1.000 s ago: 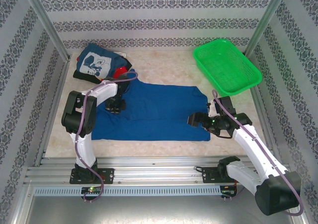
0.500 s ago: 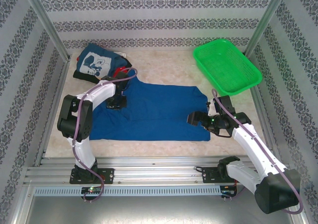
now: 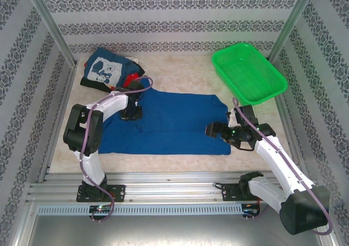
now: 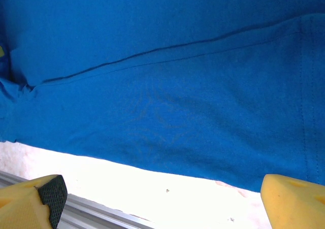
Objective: Fold and stack the t-shirts
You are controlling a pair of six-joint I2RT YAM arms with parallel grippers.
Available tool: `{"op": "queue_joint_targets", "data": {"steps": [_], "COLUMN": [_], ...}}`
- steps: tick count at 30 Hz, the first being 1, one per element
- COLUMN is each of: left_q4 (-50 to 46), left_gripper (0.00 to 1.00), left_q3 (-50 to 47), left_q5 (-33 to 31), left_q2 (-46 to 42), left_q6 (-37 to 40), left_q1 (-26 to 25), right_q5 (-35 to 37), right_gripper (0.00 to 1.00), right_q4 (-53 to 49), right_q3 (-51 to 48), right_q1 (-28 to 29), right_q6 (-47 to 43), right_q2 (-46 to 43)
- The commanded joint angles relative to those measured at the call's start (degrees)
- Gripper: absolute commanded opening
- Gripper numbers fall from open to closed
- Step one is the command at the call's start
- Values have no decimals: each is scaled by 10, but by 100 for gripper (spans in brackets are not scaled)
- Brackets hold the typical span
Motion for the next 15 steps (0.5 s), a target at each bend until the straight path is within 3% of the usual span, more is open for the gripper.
{"op": "queue_joint_targets", "data": {"steps": [1, 4, 8, 15], "left_q4": [24, 19, 13, -2], "left_gripper": [12, 43, 61, 76], "left_q3": [-6, -10, -11, -13], "left_q5": [0, -11, -37, -39], "left_q2": [18, 17, -35, -144], "left_q6": [-14, -24, -47, -96], "left_q1": [-7, -7, -6, 7], "right_q5": [-12, -14, -22, -32], "right_gripper": [98, 98, 98, 98], "right_q4": [6, 8, 11, 39], "right_q3": [-2, 6, 22, 50], "right_q1": [-3, -4, -1, 11], "right_q6": [1, -1, -7, -16], "right_q2": [6, 13, 31, 81]}}
